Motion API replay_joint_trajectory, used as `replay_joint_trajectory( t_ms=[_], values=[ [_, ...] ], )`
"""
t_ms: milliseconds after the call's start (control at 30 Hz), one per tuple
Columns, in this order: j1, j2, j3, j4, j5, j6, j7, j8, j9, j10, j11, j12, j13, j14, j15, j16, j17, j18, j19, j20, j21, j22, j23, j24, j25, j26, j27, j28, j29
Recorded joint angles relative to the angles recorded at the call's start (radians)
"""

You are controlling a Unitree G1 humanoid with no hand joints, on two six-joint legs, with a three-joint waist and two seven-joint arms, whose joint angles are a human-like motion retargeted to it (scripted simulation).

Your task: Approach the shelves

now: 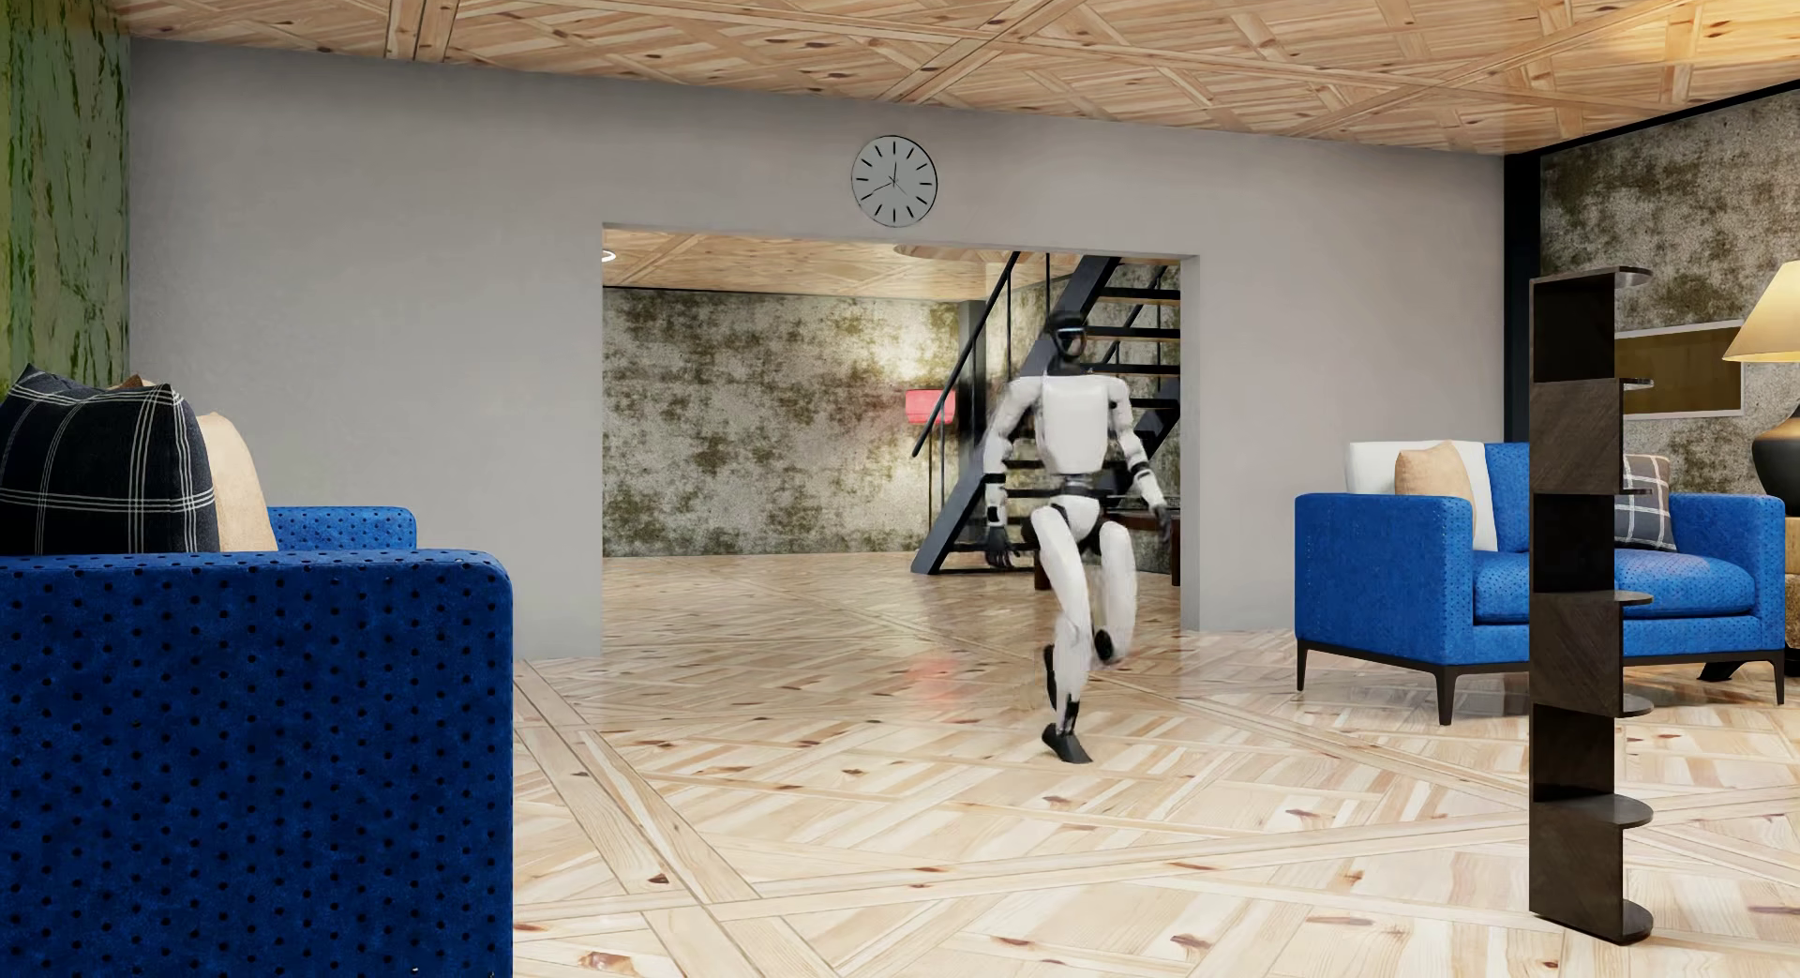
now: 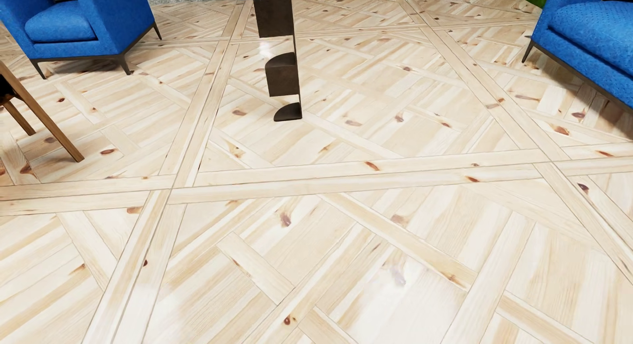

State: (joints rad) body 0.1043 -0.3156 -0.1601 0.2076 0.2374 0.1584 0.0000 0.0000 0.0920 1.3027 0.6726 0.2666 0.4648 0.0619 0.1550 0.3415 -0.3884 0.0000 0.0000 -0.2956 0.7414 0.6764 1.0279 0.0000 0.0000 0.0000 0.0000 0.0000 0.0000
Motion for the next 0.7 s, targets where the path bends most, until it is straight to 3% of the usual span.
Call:
replay_joint_trajectory(
  t_ms=[67,100,200,233,267,300,333,367,400,467,500,567,633,667,700],
  values=[
    [-0.175,0.212,0.121,-0.049,0.003,-0.034,0.0,0.0,0.01,0.082,-0.092,0.032,-0.094,-0.262,-0.137,-0.006,-0.004,0.0,0.0,-0.116,-0.051,0.164,-0.103,0.0,0.0,0.0,0.0,0.0,0.0],
    [-0.247,0.304,0.197,-0.079,-0.024,-0.061,0.0,0.0,0.008,0.009,-0.135,0.07,-0.146,-0.306,-0.209,-0.001,-0.005,0.0,0.0,-0.142,-0.084,0.211,-0.162,0.0,0.0,0.0,0.0,0.0,0.0],
    [-0.371,0.494,0.389,-0.078,-0.087,-0.105,0.0,0.0,-0.01,-0.513,-0.23,0.181,-0.306,-0.255,-0.382,0.02,-0.019,0.0,0.0,-0.172,-0.218,0.294,-0.356,0.0,0.0,0.0,0.0,0.0,0.0],
    [-0.402,0.524,0.418,-0.071,-0.096,-0.109,0.0,0.0,-0.026,-0.71,-0.243,0.208,-0.356,-0.183,-0.432,0.022,-0.023,0.0,0.0,-0.17,-0.272,0.309,-0.411,0.0,0.0,0.0,0.0,0.0,0.0],
    [-0.434,0.551,0.428,-0.062,-0.107,-0.109,0.0,0.0,-0.042,-0.961,-0.242,0.233,-0.402,0.011,-0.48,0.023,-0.029,0.0,0.0,-0.177,-0.312,0.318,-0.455,0.0,0.0,0.0,0.0,0.0,0.0],
    [-0.472,0.582,0.434,-0.058,-0.125,-0.111,0.0,0.0,-0.053,-1.115,-0.229,0.257,-0.43,0.115,-0.512,0.023,-0.037,0.0,0.0,-0.183,-0.347,0.321,-0.498,0.0,0.0,0.0,0.0,0.0,0.0],
    [-0.512,0.619,0.441,-0.059,-0.138,-0.111,0.0,0.0,-0.054,-0.946,-0.205,0.273,-0.437,-0.029,-0.518,0.022,-0.041,0.0,0.0,-0.187,-0.383,0.326,-0.544,0.0,0.0,0.0,0.0,0.0,0.0],
    [-0.54,0.651,0.453,-0.058,-0.148,-0.11,0.0,0.0,-0.061,-0.731,-0.158,0.28,-0.417,-0.132,-0.495,0.021,-0.034,0.0,0.0,-0.201,-0.421,0.336,-0.576,0.0,0.0,0.0,0.0,0.0,0.0],
    [-0.545,0.67,0.471,-0.064,-0.17,-0.12,0.0,0.0,-0.072,-0.63,-0.079,0.286,-0.387,-0.096,-0.425,0.02,-0.018,0.0,0.0,-0.193,-0.438,0.349,-0.571,0.0,0.0,0.0,0.0,0.0,0.0],
    [-0.469,0.633,0.472,-0.135,-0.225,-0.16,0.0,0.0,-0.066,-0.502,0.207,0.274,-0.314,-0.126,-0.141,0.022,0.03,0.0,0.0,-0.137,-0.394,0.353,-0.454,0.0,0.0,0.0,0.0,0.0,0.0],
    [-0.406,0.536,0.478,-0.172,-0.233,-0.163,0.0,0.0,-0.062,-0.513,0.42,0.254,-0.293,-0.159,-0.043,0.015,0.04,0.0,0.0,-0.095,-0.325,0.325,-0.374,0.0,0.0,0.0,0.0,0.0,0.0],
    [-0.252,0.346,0.448,-0.221,-0.215,-0.154,0.0,0.0,-0.043,-0.583,0.736,0.193,-0.307,-0.178,-0.036,-0.007,0.052,0.0,0.0,-0.034,-0.217,0.227,-0.074,0.0,0.0,0.0,0.0,0.0,0.0],
    [-0.1,0.214,0.341,-0.212,-0.222,-0.119,0.0,0.0,-0.021,-0.659,0.681,0.125,-0.225,-0.198,-0.028,-0.023,0.056,0.0,0.0,0.002,-0.185,0.092,0.012,0.0,0.0,0.0,0.0,0.0,0.0],
    [-0.046,0.155,0.275,-0.202,-0.238,-0.11,0.0,0.0,-0.02,-0.697,0.51,0.101,-0.162,-0.18,0.03,-0.027,0.062,0.0,0.0,0.022,-0.249,0.01,0.014,0.0,0.0,0.0,0.0,0.0,0.0],
    [0.013,0.126,0.232,-0.203,-0.23,-0.11,0.0,0.0,-0.025,-0.749,0.264,0.076,-0.133,-0.14,0.104,-0.018,0.054,0.0,0.0,0.034,-0.167,-0.065,0.045,0.0,0.0,0.0,0.0,0.0,0.0]
  ],
)
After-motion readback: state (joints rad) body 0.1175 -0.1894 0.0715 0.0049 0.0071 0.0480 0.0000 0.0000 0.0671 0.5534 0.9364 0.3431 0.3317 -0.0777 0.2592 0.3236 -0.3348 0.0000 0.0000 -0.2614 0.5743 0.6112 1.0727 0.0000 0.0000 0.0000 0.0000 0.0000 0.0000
